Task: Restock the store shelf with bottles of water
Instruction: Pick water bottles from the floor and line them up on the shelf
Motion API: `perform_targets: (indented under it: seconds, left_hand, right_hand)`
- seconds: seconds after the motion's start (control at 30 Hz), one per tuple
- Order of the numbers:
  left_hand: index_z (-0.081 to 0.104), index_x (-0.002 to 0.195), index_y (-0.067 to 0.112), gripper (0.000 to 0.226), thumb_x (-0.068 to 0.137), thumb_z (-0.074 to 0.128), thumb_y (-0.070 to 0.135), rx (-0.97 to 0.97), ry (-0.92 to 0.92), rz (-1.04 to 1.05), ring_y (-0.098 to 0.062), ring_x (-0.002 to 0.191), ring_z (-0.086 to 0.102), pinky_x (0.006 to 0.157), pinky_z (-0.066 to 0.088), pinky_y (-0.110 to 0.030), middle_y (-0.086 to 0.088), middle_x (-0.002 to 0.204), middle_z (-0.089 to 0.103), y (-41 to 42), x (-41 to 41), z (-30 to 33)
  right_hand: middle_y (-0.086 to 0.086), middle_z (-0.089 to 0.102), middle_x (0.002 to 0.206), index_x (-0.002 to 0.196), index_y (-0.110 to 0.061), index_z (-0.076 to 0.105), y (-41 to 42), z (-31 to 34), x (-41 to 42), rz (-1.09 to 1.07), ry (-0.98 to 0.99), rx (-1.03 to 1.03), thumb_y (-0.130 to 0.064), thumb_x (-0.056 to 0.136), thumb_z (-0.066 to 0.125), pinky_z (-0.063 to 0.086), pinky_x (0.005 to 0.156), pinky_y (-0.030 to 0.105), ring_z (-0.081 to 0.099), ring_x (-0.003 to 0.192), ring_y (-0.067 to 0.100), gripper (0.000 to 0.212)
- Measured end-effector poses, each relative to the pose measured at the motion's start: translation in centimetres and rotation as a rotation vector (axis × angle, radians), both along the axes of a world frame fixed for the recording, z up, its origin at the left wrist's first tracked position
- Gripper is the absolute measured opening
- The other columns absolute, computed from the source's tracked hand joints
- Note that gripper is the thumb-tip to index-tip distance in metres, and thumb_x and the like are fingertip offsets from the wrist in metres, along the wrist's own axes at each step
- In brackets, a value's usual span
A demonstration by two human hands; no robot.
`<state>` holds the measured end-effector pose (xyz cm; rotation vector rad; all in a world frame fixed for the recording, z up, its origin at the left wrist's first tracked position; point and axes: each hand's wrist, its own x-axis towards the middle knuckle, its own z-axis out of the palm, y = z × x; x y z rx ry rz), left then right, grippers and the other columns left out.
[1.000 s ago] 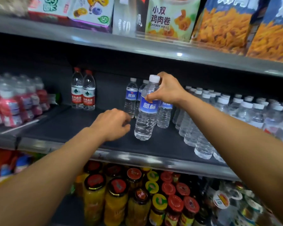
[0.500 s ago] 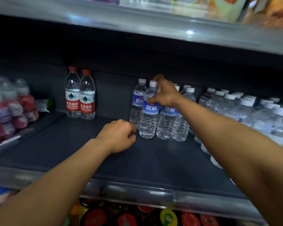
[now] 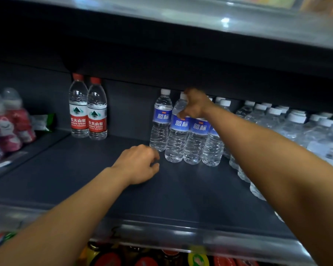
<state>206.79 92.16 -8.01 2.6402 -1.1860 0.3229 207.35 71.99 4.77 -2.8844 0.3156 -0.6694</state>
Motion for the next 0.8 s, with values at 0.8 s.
perform_targets:
  seconds: [0.8]
  left_hand:
    - [0.061, 0.117, 0.022, 0.03, 0.091, 0.049, 0.034, 0.013, -0.087, 0.058, -0.027, 0.106, 0.057, 0.084, 0.05, -0.038, -0.001, 0.117, 0.062, 3.8, -9.3, 3.5]
  right_hand:
    - [0.013, 0.05, 0.131, 0.134, -0.008, 0.043, 4.1, -2.9, -12.8, 0.075, 0.099, -0.344, -0.031, 0.087, 0.068, 0.047, 0.092, 0.041, 0.051, 0.118, 0.032, 0.058]
